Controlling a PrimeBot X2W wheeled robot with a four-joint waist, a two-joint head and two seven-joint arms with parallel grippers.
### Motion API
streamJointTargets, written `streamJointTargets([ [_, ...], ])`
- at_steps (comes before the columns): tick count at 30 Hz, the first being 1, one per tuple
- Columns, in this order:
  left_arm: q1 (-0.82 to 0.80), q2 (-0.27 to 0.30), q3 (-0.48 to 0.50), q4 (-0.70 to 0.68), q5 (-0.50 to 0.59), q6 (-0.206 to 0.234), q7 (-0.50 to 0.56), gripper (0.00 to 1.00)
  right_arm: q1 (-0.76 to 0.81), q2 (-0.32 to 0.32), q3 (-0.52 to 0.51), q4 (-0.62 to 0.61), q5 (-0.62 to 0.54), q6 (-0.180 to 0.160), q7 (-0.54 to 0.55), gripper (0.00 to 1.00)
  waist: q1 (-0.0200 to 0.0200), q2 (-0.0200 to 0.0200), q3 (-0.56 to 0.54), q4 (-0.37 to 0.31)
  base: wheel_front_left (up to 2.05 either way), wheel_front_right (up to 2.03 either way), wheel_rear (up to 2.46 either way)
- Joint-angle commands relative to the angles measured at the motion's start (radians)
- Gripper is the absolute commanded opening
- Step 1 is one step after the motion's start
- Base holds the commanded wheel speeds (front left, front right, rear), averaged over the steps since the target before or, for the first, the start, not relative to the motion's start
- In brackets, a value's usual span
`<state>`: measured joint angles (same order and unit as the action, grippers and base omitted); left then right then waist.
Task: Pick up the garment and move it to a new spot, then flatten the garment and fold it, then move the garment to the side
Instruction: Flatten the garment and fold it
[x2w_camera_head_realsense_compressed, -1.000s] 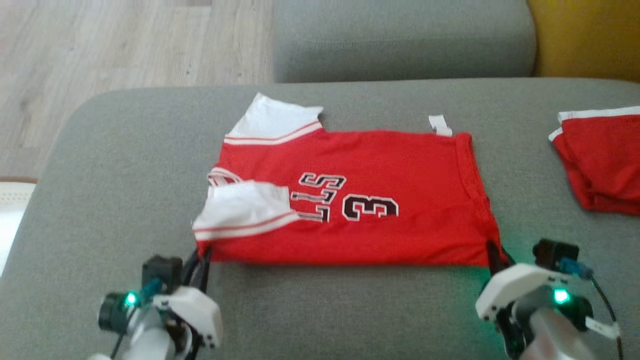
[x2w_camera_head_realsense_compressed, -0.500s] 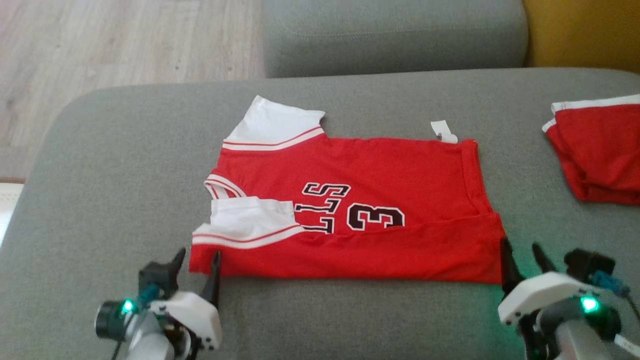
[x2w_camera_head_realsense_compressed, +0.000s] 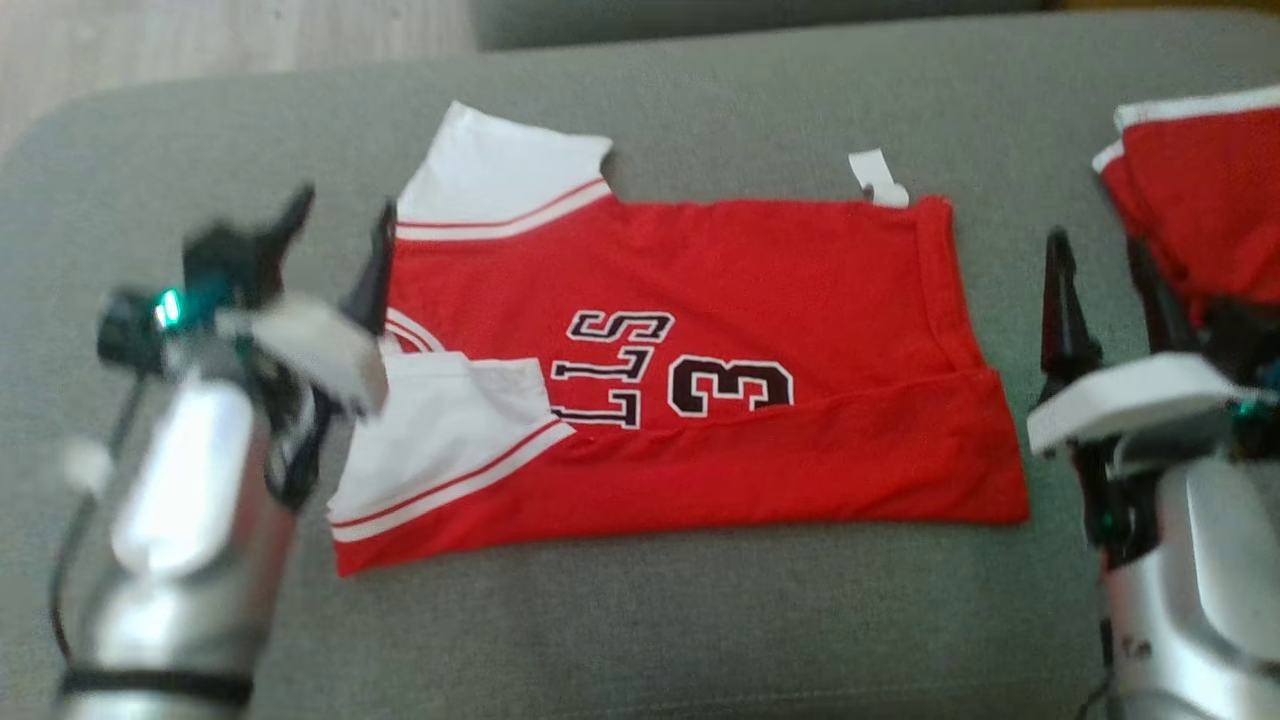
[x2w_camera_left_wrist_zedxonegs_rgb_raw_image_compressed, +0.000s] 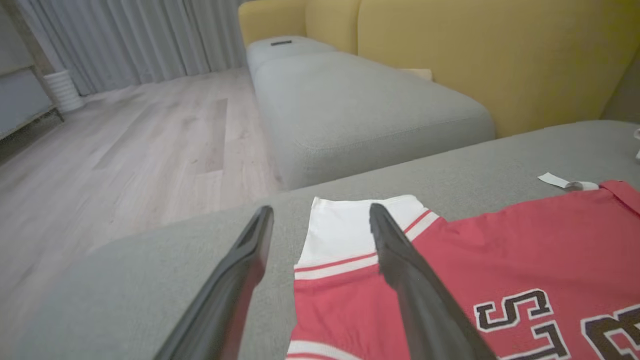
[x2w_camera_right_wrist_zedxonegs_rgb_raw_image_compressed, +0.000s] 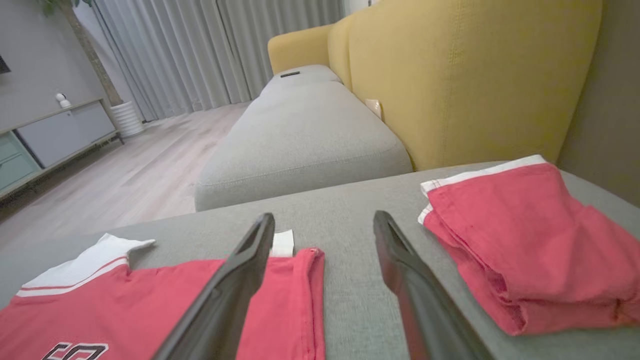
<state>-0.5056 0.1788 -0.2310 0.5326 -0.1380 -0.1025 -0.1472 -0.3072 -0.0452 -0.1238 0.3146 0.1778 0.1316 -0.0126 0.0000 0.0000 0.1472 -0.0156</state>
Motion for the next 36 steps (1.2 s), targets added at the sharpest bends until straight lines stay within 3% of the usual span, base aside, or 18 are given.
streamJointTargets([
  [1,-0.112,0.041,0.018,-0.014,-0.018,-0.011,0.037,1.00,-0.056,-0.005,0.032,-0.049,-0.014,-0.001,0.009,1.00,0.0000,0.0000,0.059,-0.029,0.00,0.00,0.00],
  [7,-0.331,0.131,-0.102,0.132,-0.095,-0.027,0.219,1.00,-0.143,-0.005,0.065,-0.091,-0.017,-0.001,0.030,1.00,0.0000,0.0000,0.153,-0.082,0.00,0.00,0.00],
  [15,-0.542,0.237,-0.246,0.290,-0.253,-0.028,0.315,1.00,-0.200,-0.005,0.113,-0.137,0.007,-0.001,0.036,1.00,0.0000,0.0000,0.267,-0.141,0.00,0.00,0.00],
  [22,-0.699,0.253,-0.287,0.427,-0.275,-0.028,0.300,1.00,-0.210,-0.005,0.156,-0.172,0.047,-0.001,0.022,1.00,0.0000,0.0000,0.356,-0.180,0.00,0.00,0.00],
  [36,-0.822,0.259,-0.401,0.584,-0.292,-0.028,0.294,1.00,-0.220,-0.005,0.169,-0.187,0.073,-0.001,0.004,1.00,0.0000,0.0000,0.414,-0.221,0.00,0.00,0.00],
])
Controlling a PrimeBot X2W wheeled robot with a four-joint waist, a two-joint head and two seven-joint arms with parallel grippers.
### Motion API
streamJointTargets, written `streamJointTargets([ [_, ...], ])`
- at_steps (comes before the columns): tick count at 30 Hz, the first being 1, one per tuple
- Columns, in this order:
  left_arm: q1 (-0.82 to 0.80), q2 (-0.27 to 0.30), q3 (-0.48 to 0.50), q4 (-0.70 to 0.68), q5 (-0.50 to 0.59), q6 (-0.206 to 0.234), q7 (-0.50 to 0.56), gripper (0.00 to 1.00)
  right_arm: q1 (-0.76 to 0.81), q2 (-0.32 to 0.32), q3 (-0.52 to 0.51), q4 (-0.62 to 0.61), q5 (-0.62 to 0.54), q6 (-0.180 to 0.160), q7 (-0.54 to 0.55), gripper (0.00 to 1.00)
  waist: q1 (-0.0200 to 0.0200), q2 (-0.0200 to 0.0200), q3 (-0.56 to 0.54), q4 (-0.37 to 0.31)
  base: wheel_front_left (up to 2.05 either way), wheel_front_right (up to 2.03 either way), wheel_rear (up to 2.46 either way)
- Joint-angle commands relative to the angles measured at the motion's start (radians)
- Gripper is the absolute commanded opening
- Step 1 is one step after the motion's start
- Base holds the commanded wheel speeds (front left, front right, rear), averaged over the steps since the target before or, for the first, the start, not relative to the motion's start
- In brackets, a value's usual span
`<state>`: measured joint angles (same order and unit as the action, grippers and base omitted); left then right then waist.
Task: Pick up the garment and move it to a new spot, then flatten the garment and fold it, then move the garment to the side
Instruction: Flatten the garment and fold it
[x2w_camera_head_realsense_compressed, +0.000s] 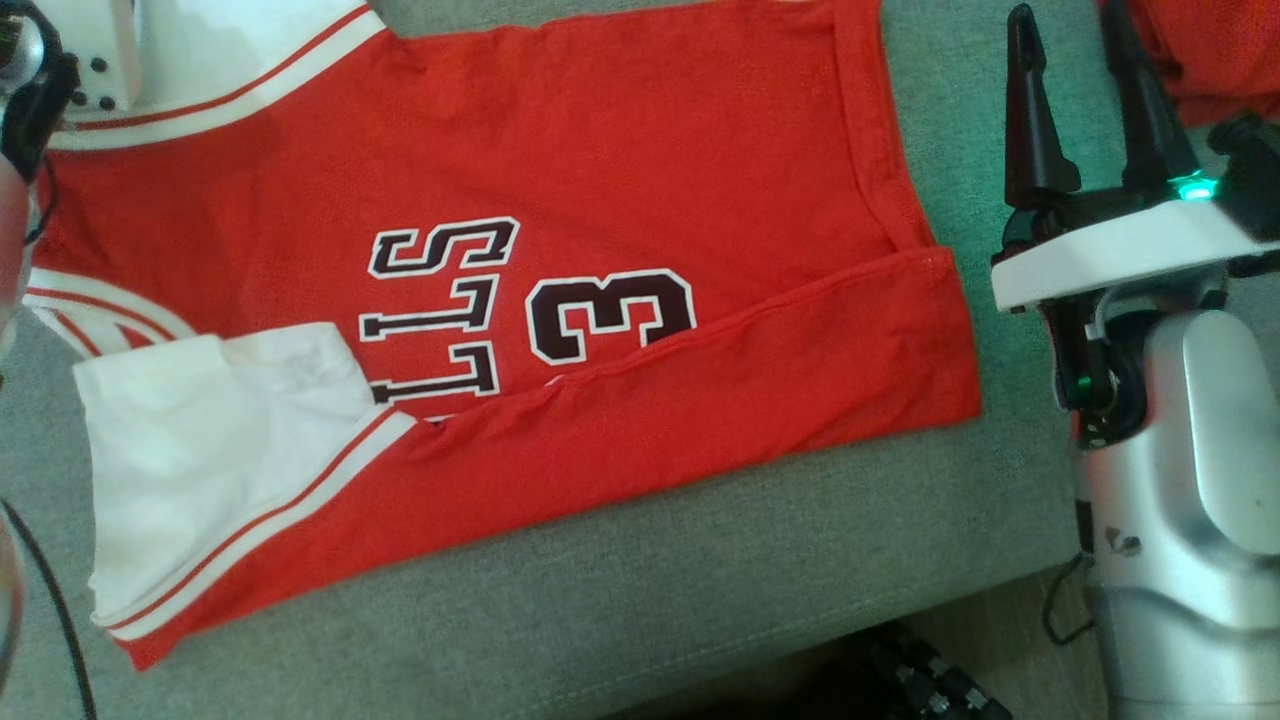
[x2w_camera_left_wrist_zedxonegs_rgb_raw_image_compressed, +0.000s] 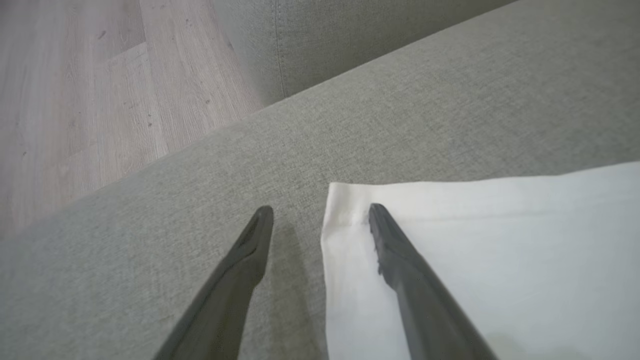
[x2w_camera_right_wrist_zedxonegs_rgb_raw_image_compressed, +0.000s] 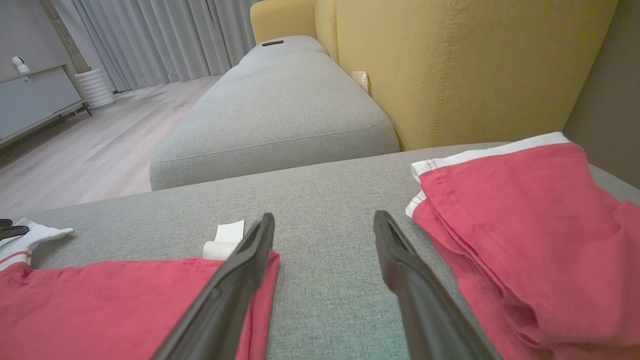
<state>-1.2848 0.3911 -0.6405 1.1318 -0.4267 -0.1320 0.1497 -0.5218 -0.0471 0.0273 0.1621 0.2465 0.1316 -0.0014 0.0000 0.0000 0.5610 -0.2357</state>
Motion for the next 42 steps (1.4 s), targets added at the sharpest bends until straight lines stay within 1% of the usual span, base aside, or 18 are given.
streamJointTargets([
  [1,-0.043,0.044,-0.004,-0.012,-0.008,0.001,0.001,1.00,-0.005,-0.003,0.018,-0.034,0.005,-0.001,-0.007,1.00,0.0000,0.0000,0.001,-0.002,0.00,0.00,0.00],
  [4,-0.043,0.034,-0.031,-0.012,-0.043,0.001,0.019,1.00,-0.006,-0.003,0.016,-0.030,0.006,-0.001,-0.006,1.00,0.0000,0.0000,0.001,-0.001,0.00,0.00,0.00],
  [5,-0.041,0.030,-0.044,-0.016,-0.057,0.001,0.029,0.93,-0.005,-0.003,0.013,-0.028,0.004,-0.001,-0.006,1.00,0.0000,0.0000,0.000,0.000,0.00,0.00,0.00],
  [6,-0.037,0.025,-0.055,-0.021,-0.073,0.001,0.040,0.50,-0.005,-0.003,0.009,-0.025,0.001,-0.001,-0.005,1.00,0.0000,0.0000,-0.003,0.003,0.00,0.00,0.00],
  [7,-0.034,0.022,-0.066,-0.029,-0.091,0.001,0.050,0.04,-0.006,-0.003,0.005,-0.021,-0.003,-0.001,-0.003,1.00,0.0000,0.0000,-0.006,0.006,0.00,0.00,0.00],
  [8,-0.031,0.020,-0.078,-0.039,-0.109,0.001,0.057,0.00,-0.007,-0.003,0.001,-0.017,-0.008,-0.001,-0.001,1.00,0.0000,0.0000,-0.009,0.010,0.00,0.00,0.00],
  [12,-0.032,0.013,-0.103,-0.074,-0.174,0.001,0.028,0.00,-0.022,-0.003,-0.021,-0.005,-0.034,-0.001,0.016,1.00,0.0000,0.0000,-0.026,0.043,0.00,0.00,0.00],
  [17,-0.020,-0.016,-0.120,-0.115,-0.235,0.001,-0.077,0.00,-0.059,-0.003,-0.087,0.005,-0.049,-0.001,0.036,1.00,0.0000,0.0000,-0.074,0.102,0.00,0.00,0.00],
  [22,0.005,-0.054,-0.147,-0.167,-0.284,0.001,-0.172,0.00,-0.079,-0.003,-0.174,0.002,-0.048,-0.001,0.072,1.00,0.0000,0.0000,-0.123,0.185,0.00,0.00,0.00],
  [27,0.053,-0.080,-0.173,-0.216,-0.338,0.001,-0.242,0.00,-0.054,-0.005,-0.189,0.034,-0.077,-0.001,0.154,1.00,0.0000,0.0000,-0.179,0.265,0.00,0.00,0.00],
  [30,0.087,-0.088,-0.197,-0.249,-0.363,0.001,-0.264,0.00,-0.048,-0.015,-0.202,0.077,-0.098,-0.001,0.203,1.00,0.0000,0.0000,-0.207,0.304,0.00,0.00,0.00],
  [31,0.087,-0.088,-0.197,-0.249,-0.363,0.001,-0.264,0.00,-0.048,-0.015,-0.202,0.077,-0.098,-0.001,0.203,1.00,0.0000,0.0000,-0.207,0.304,0.00,0.00,0.00],
  [35,0.116,-0.089,-0.227,-0.295,-0.387,0.001,-0.280,0.00,-0.061,-0.039,-0.220,0.161,-0.135,-0.001,0.251,1.00,0.0000,0.0000,-0.224,0.340,0.00,0.00,0.00],
  [42,0.145,-0.087,-0.287,-0.370,-0.407,0.001,-0.280,0.00,-0.114,-0.098,-0.206,0.337,-0.203,-0.001,0.294,1.00,0.0000,0.0000,-0.216,0.360,0.00,0.00,0.00],
])
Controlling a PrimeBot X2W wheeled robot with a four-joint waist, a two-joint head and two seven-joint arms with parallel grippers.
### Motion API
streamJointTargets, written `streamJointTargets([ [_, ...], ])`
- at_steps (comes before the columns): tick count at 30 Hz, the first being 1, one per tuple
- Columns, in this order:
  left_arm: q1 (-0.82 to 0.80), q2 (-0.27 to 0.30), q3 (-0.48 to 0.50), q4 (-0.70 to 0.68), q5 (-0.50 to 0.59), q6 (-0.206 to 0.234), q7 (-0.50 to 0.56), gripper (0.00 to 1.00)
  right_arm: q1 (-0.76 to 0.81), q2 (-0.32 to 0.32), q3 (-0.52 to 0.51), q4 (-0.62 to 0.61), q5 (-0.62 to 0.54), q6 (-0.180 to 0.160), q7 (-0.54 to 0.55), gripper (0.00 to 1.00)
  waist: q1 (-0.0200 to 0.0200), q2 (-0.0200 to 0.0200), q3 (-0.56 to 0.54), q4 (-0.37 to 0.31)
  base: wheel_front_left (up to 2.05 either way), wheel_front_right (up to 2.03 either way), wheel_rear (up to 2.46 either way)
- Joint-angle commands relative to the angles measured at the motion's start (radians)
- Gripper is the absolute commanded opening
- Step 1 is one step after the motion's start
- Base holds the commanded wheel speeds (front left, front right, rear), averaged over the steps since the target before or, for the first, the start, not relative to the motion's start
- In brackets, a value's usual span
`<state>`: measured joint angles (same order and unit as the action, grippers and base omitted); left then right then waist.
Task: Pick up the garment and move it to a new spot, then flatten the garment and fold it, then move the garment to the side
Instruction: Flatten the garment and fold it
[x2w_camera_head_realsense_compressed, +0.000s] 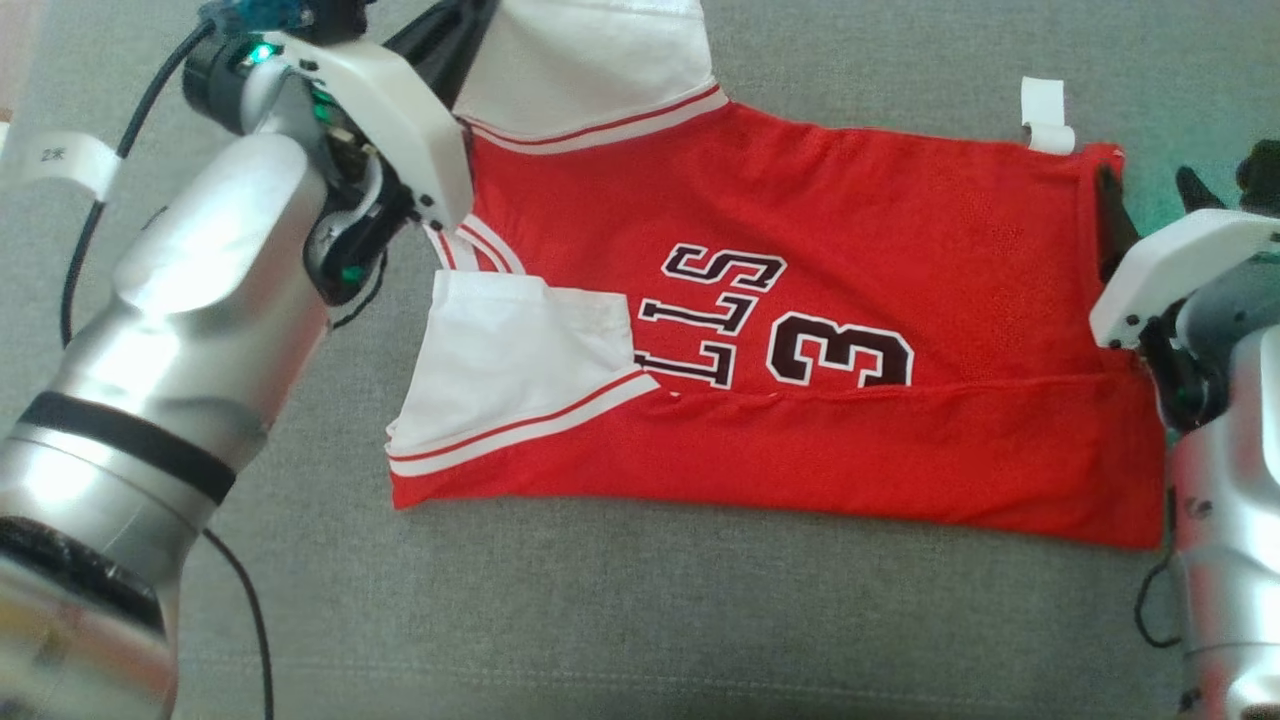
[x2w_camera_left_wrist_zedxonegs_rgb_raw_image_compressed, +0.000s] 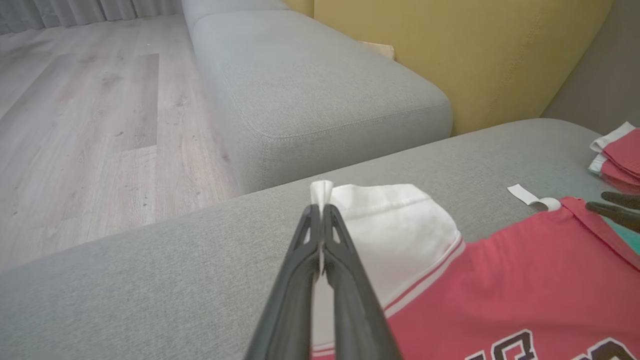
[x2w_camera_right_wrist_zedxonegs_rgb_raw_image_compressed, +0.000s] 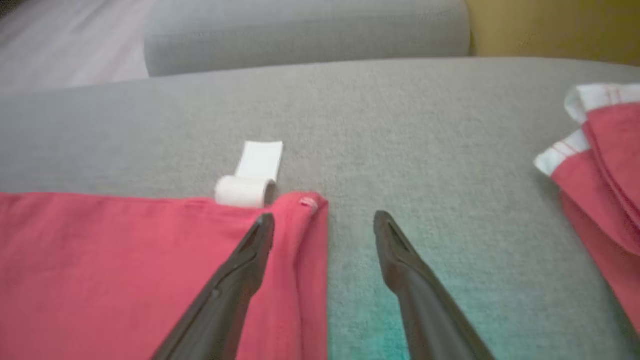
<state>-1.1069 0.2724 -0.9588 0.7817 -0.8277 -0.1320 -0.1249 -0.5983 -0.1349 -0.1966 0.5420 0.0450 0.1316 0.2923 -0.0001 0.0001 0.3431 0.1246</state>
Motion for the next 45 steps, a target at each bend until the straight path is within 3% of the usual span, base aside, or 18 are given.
streamJointTargets([
  [1,-0.031,0.032,0.026,-0.027,-0.009,0.001,-0.005,0.00,-0.047,-0.015,0.022,-0.019,-0.006,-0.001,0.004,1.00,0.0001,-0.0001,0.005,0.001,0.00,0.00,0.00],
  [17,-0.043,0.045,-0.006,-0.041,-0.042,0.001,-0.003,0.00,-0.190,-0.063,0.121,0.198,0.016,-0.001,-0.043,1.00,0.0001,-0.0001,0.037,-0.004,0.00,0.00,0.00],
  [27,-0.059,0.037,-0.024,-0.020,-0.054,0.001,-0.007,0.00,-0.254,-0.100,0.164,0.370,0.042,-0.001,0.052,1.00,0.0001,-0.0001,0.042,-0.007,0.00,0.00,0.00],
  [28,-0.060,0.037,-0.026,-0.016,-0.056,0.001,-0.007,0.00,-0.260,-0.103,0.169,0.381,0.052,-0.001,0.059,0.41,0.0001,-0.0001,0.041,-0.009,0.00,0.00,0.00],
  [29,-0.060,0.037,-0.027,-0.010,-0.058,0.001,-0.009,0.00,-0.266,-0.106,0.172,0.389,0.064,-0.001,0.062,0.00,0.0001,-0.0001,0.039,-0.011,0.00,0.00,0.00],
  [35,-0.067,0.046,-0.025,0.027,-0.065,0.001,-0.020,0.00,-0.297,-0.123,0.188,0.405,0.114,-0.001,0.049,0.00,0.0001,-0.0001,0.032,-0.022,0.00,0.00,0.00],
  [45,-0.141,0.051,0.013,0.137,-0.060,0.018,-0.095,0.00,-0.401,-0.124,0.212,0.369,0.218,-0.001,-0.101,0.00,0.0001,-0.0001,0.047,-0.047,0.00,0.00,0.00],
])
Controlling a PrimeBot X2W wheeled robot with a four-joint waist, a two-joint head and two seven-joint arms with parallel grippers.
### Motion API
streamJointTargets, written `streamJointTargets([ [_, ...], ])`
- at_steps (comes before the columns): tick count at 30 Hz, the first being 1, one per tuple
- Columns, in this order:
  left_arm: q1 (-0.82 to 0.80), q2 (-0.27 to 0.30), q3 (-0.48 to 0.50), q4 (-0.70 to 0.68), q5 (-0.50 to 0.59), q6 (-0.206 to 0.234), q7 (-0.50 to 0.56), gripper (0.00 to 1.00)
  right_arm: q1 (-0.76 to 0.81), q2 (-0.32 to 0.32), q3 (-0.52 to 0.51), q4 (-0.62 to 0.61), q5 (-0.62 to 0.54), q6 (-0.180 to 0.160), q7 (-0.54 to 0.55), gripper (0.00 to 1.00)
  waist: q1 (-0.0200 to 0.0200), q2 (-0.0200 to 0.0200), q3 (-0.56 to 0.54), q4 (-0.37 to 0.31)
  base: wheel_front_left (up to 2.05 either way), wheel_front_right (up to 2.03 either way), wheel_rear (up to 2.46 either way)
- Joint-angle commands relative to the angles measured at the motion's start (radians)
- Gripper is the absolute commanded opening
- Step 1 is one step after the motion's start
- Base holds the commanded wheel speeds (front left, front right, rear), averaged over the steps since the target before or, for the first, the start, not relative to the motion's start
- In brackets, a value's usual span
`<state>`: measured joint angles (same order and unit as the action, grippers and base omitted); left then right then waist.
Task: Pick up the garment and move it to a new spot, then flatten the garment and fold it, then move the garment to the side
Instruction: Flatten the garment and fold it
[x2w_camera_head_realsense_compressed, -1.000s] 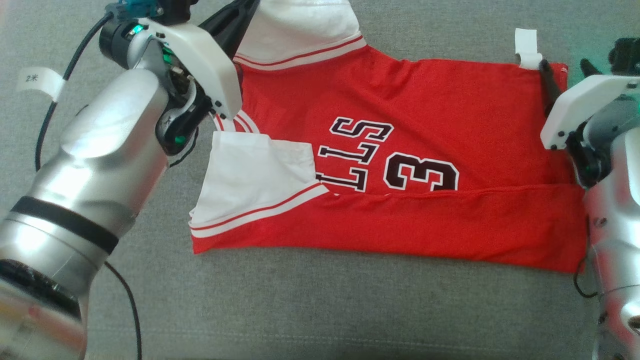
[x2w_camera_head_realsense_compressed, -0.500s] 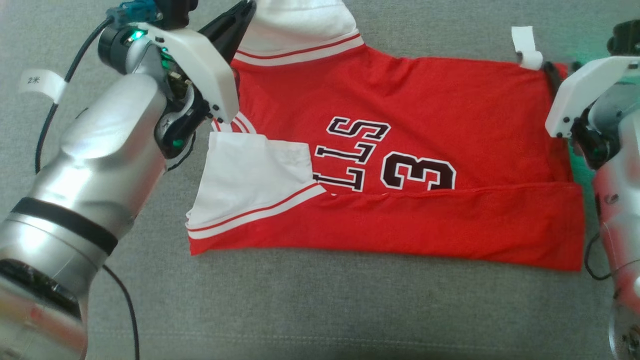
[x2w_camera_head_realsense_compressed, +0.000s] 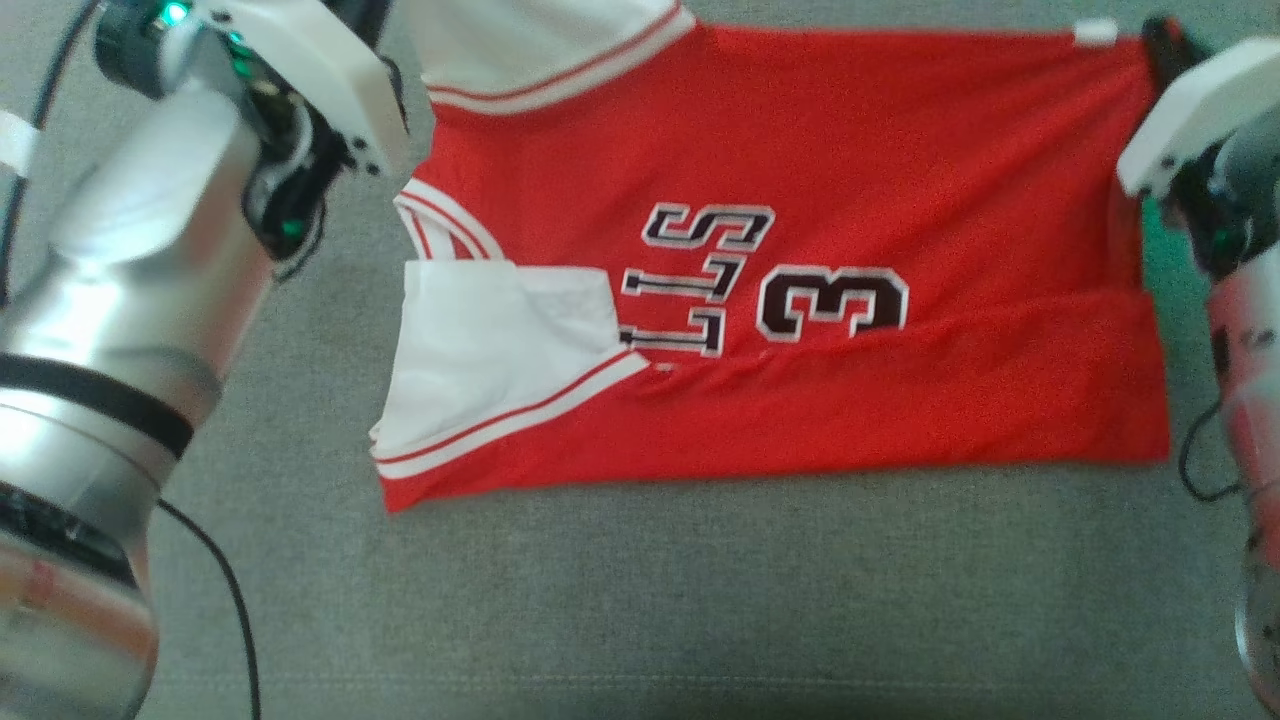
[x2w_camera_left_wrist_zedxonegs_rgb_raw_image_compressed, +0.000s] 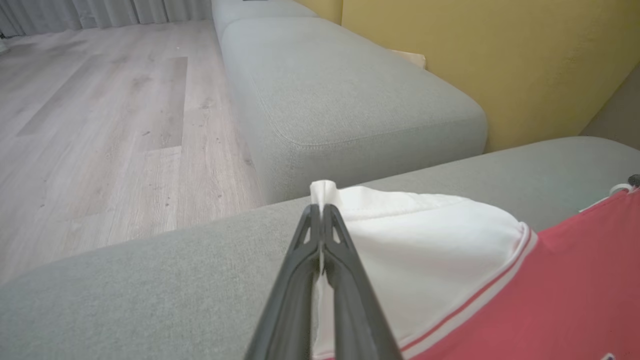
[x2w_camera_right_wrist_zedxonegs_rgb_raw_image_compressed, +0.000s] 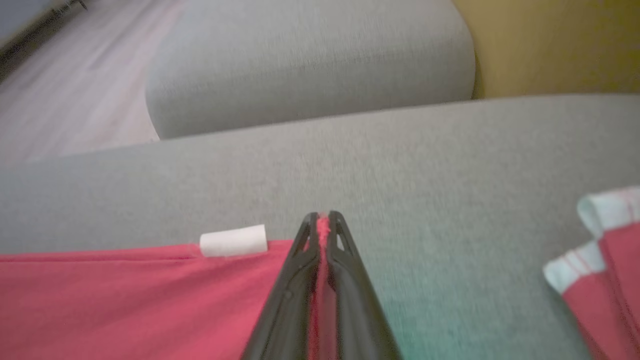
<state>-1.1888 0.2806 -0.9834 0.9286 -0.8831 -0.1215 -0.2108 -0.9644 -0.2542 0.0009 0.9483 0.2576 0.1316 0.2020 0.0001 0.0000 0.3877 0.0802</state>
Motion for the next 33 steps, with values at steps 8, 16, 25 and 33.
streamJointTargets([
  [8,-0.119,0.035,0.101,0.020,0.019,0.040,-0.049,0.00,-0.123,-0.007,0.006,-0.016,0.034,-0.001,-0.134,0.00,-0.0001,0.0000,0.026,-0.009,0.00,0.00,0.00],
  [16,-0.055,0.026,0.144,-0.028,0.073,0.025,-0.051,0.00,-0.095,-0.030,0.064,0.042,0.081,-0.001,-0.138,0.00,-0.0001,0.0000,0.006,0.008,0.00,0.00,0.00],
  [25,0.085,0.079,0.087,-0.114,0.080,-0.003,-0.020,0.00,0.047,-0.094,0.200,-0.015,0.243,-0.001,-0.034,0.00,-0.0001,0.0000,-0.073,0.029,0.00,0.00,0.00],
  [33,0.224,0.190,0.004,-0.307,0.018,-0.008,0.146,0.00,0.168,-0.195,0.311,-0.108,0.369,-0.001,0.112,0.00,-0.0001,0.0000,-0.129,0.040,0.00,0.00,0.00],
])
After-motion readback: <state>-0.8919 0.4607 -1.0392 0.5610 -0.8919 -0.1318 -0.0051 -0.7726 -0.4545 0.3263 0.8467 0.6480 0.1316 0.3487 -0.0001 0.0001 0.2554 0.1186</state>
